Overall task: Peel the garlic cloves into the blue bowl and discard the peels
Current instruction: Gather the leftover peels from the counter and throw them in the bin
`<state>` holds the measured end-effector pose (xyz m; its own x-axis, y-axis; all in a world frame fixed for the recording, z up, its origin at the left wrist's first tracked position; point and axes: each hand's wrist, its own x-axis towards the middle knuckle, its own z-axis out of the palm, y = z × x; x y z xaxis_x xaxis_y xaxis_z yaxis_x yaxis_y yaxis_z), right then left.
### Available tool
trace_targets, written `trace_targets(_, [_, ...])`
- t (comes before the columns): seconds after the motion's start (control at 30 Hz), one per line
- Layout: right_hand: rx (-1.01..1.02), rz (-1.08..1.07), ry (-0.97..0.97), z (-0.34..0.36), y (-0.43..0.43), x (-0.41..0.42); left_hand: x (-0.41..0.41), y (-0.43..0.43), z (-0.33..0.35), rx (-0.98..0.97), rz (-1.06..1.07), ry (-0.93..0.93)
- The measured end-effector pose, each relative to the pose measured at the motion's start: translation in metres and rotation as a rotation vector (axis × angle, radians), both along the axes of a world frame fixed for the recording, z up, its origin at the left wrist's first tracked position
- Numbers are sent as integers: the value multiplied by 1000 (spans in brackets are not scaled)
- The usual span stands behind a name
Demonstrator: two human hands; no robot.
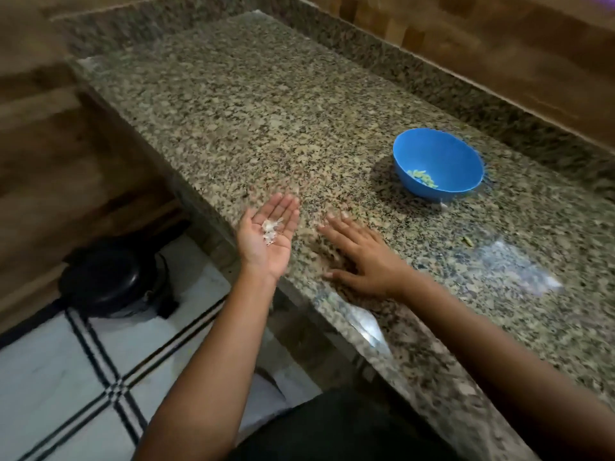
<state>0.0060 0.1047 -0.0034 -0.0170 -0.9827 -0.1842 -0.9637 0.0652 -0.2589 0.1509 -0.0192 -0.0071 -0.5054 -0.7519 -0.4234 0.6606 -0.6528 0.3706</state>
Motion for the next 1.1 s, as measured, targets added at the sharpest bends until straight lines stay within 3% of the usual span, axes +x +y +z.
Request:
trace_targets(0.3, [111, 324, 34, -12, 63, -34, -7, 83, -1, 62, 208, 7])
trace_targets(0.57, [-12, 214, -46, -20, 43, 2, -14, 92, 1, 54, 309, -9])
trace_targets(0.77, [8, 35, -51, -24, -1, 21, 3, 73, 4, 71, 464, 35])
trace_targets(0.93, [-65, -41, -224, -18, 16, 25, 4, 72, 5, 73, 455, 9])
trace_targets(1.1, [-55, -53, -101, -22, 15, 30, 5, 68, 5, 100, 462, 5])
